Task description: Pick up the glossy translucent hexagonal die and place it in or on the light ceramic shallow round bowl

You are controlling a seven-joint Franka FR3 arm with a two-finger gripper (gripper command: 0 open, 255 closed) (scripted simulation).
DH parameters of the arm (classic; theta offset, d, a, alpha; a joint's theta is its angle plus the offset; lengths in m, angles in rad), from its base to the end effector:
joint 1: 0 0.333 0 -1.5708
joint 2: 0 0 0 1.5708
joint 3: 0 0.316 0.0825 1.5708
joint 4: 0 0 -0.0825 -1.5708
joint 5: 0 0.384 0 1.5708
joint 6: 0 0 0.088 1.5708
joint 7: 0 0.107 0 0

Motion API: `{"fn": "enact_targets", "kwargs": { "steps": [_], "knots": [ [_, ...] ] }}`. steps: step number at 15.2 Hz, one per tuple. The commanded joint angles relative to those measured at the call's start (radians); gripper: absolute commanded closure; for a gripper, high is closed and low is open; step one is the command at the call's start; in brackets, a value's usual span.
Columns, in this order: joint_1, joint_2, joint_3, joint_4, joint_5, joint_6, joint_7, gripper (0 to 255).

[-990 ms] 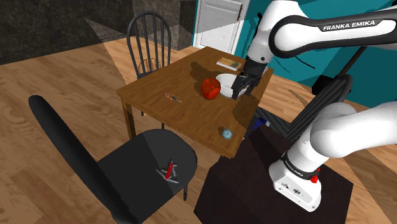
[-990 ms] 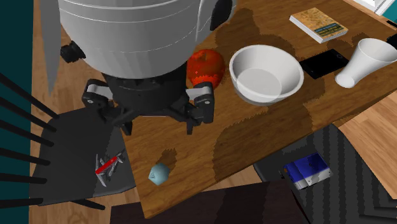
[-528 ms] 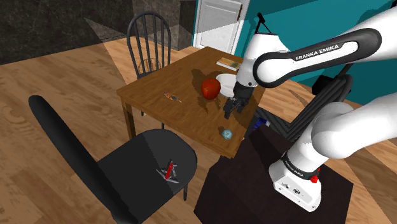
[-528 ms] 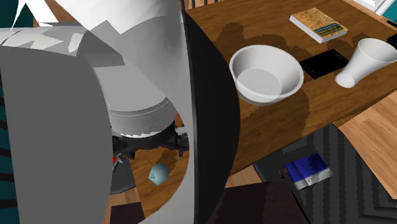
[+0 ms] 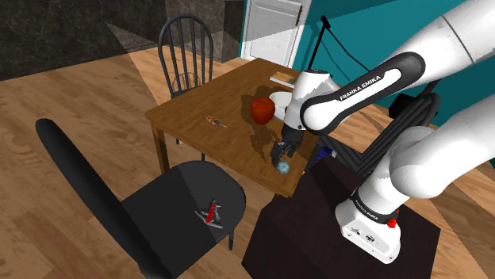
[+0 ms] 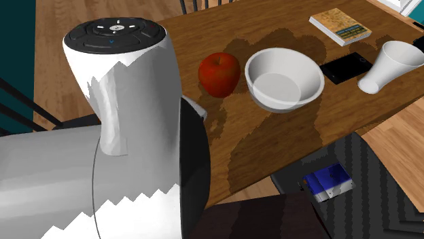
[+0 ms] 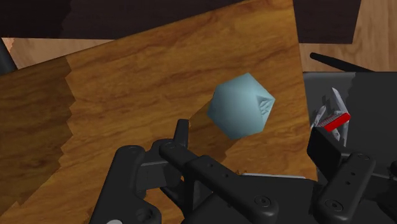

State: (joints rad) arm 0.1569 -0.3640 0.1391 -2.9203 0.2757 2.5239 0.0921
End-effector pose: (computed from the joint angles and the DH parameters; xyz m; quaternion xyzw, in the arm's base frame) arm 0.3176 0.0878 0.2723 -0.9983 0.0168 0.0246 0.0494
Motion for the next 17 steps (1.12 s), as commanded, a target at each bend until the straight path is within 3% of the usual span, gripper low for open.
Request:
{"fn": "enact_targets", "kwargs": {
  "steps": [1, 4, 12, 13, 17],
  "knots": [
    [0.004, 0.036, 0.000, -0.007, 0.009, 0.044, -0.009, 0],
    [0.013, 0.085, 0.001, -0.012, 0.025, 0.099, -0.018, 0],
    [0.013, 0.085, 0.001, -0.012, 0.025, 0.098, -0.018, 0],
    [0.013, 0.085, 0.001, -0.012, 0.025, 0.098, -0.018, 255],
    [0.013, 0.085, 0.001, -0.012, 0.025, 0.098, -0.018, 255]
  ]
}}
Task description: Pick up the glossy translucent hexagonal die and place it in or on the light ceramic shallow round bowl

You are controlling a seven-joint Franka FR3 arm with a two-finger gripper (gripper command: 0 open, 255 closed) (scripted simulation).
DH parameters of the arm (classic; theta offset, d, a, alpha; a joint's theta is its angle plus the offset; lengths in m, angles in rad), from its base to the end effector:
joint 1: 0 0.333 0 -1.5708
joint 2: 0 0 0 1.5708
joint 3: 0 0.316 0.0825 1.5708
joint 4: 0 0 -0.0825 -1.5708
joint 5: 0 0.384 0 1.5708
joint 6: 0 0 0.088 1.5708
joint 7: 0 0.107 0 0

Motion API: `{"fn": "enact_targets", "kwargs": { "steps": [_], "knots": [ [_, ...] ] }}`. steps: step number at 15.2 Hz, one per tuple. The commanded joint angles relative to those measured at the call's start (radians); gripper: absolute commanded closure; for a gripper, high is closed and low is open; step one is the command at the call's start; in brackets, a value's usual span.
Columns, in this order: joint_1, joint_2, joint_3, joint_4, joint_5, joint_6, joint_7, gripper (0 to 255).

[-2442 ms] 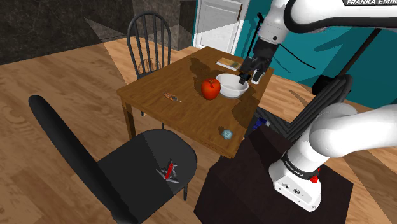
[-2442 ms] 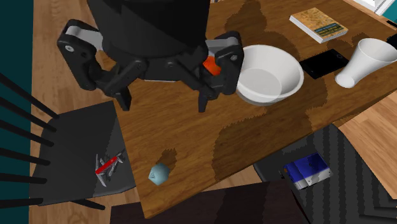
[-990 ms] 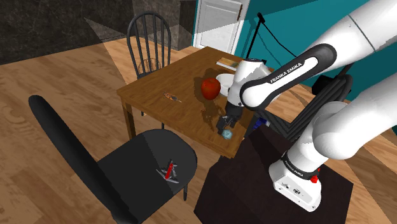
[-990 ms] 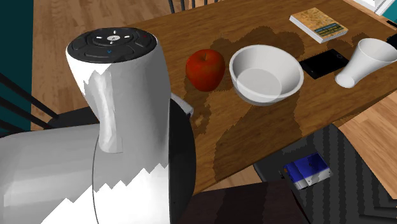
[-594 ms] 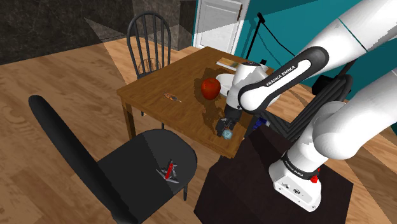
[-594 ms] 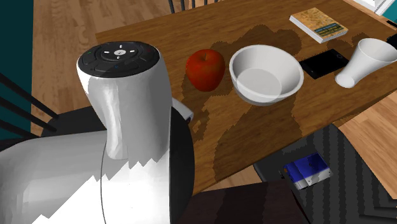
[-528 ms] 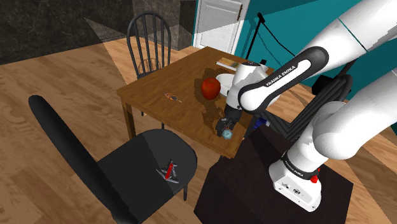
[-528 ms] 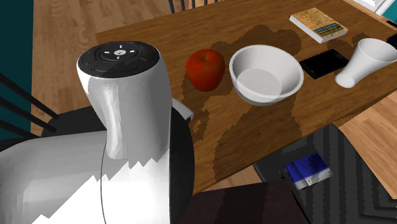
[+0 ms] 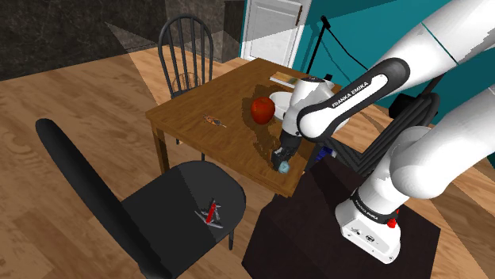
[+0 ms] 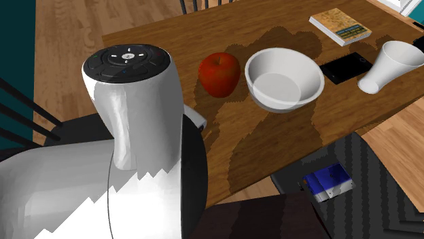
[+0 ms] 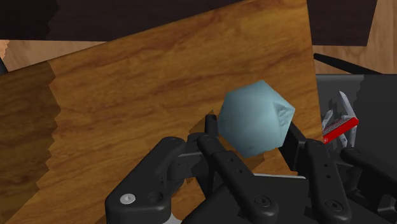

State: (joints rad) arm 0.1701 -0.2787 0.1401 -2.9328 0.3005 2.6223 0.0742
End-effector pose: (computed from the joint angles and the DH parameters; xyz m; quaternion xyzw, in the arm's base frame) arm 0.3165 0.0889 0.2481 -0.9983 0.0167 0.0242 0.0494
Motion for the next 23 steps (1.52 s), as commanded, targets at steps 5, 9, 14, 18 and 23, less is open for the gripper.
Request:
{"fn": "enact_targets", "kwargs": {
  "steps": [5, 9, 14, 18, 23],
  "knots": [
    [0.000, 0.000, 0.000, 0.000, 0.000, 0.000, 0.000, 255],
    [-0.009, -0.077, 0.001, 0.008, -0.020, -0.085, 0.018, 255],
    [-0.018, -0.164, 0.000, 0.026, -0.040, -0.189, 0.036, 255],
    [-0.024, -0.225, -0.003, 0.046, -0.053, -0.270, 0.048, 255],
    [-0.030, -0.289, -0.007, 0.078, -0.068, -0.366, 0.060, 255]
  ]
}}
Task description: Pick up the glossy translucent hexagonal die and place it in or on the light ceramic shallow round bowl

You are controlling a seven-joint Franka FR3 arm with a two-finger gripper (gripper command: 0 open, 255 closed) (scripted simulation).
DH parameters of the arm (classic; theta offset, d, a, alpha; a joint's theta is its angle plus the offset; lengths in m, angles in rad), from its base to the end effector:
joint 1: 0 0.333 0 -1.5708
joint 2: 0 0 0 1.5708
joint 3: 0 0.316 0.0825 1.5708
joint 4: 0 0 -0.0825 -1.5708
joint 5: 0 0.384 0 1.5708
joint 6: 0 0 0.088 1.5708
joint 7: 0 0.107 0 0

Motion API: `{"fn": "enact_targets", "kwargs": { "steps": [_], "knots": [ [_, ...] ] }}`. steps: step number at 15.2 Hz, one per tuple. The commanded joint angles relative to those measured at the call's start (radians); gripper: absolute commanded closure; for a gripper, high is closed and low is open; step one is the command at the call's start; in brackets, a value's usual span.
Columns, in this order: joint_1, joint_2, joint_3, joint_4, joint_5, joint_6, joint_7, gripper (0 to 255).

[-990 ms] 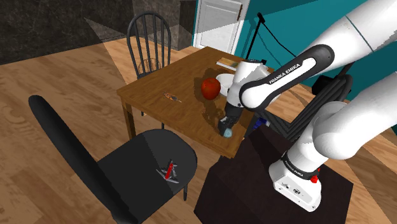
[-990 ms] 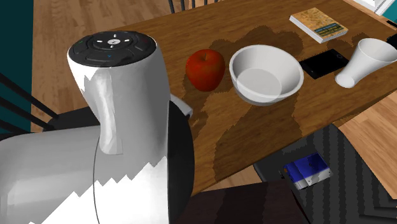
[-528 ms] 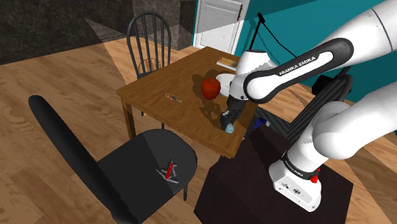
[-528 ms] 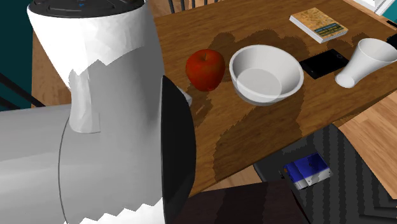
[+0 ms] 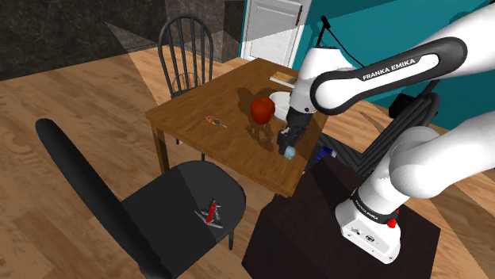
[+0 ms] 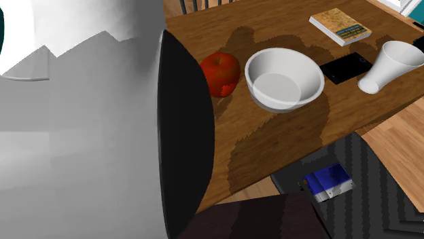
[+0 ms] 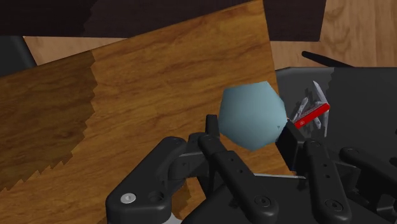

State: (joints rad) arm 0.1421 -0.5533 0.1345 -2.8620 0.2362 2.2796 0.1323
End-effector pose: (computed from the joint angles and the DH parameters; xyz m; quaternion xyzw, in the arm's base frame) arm 0.3168 0.0893 0.3372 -0.9984 0.0167 0.0237 0.0495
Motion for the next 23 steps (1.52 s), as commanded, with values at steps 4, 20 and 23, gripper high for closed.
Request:
{"fn": "enact_targets", "kwargs": {
  "steps": [4, 20, 23],
  "knots": [
    [-0.006, -0.058, -0.006, 0.037, -0.014, -0.096, 0.011, 255],
    [-0.125, 0.077, -0.156, 0.241, -0.133, -0.184, -0.155, 255],
    [-0.155, 0.159, -0.203, 0.312, -0.156, -0.179, -0.217, 255]
  ]
}}
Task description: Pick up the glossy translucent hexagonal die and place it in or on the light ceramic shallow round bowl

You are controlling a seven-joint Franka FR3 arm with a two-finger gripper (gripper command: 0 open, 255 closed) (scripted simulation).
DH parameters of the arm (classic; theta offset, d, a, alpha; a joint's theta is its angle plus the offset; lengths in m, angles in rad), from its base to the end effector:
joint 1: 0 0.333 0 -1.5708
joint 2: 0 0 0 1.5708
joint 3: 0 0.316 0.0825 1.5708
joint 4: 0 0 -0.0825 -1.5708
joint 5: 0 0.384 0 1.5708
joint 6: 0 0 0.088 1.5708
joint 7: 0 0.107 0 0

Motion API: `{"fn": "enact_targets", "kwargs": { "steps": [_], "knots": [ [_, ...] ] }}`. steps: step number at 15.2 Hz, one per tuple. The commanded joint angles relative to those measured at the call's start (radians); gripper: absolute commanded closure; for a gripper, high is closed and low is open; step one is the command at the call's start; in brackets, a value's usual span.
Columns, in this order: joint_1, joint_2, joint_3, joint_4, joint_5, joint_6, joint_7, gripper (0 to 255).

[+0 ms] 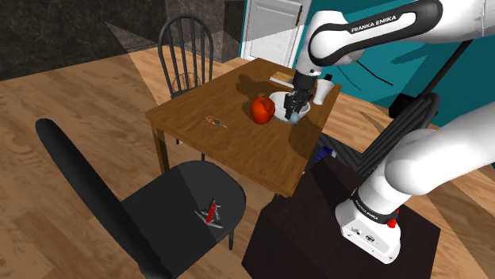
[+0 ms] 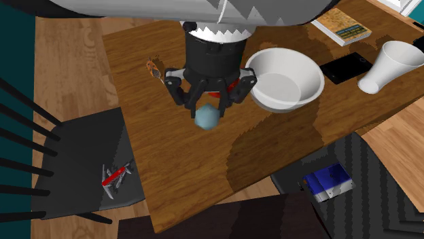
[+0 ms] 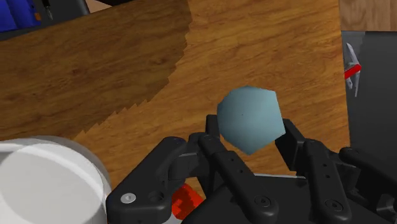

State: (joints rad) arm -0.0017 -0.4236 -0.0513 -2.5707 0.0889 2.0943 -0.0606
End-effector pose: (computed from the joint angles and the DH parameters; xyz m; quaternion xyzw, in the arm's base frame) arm 0.3943 -0.0163 0.4035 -0.9983 0.0169 0.0242 0.0498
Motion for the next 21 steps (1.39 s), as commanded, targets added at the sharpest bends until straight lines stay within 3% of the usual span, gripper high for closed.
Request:
{"fn": "enact_targets", "kwargs": {
  "steps": [1, 13, 21],
  "knots": [
    [-0.020, 0.057, -0.032, 0.047, -0.014, 0.007, -0.044, 255],
    [-0.103, 0.419, -0.175, 0.434, -0.001, -0.040, -0.281, 255],
    [-0.187, 0.710, -0.223, 0.811, 0.067, -0.149, -0.426, 255]
  ]
}}
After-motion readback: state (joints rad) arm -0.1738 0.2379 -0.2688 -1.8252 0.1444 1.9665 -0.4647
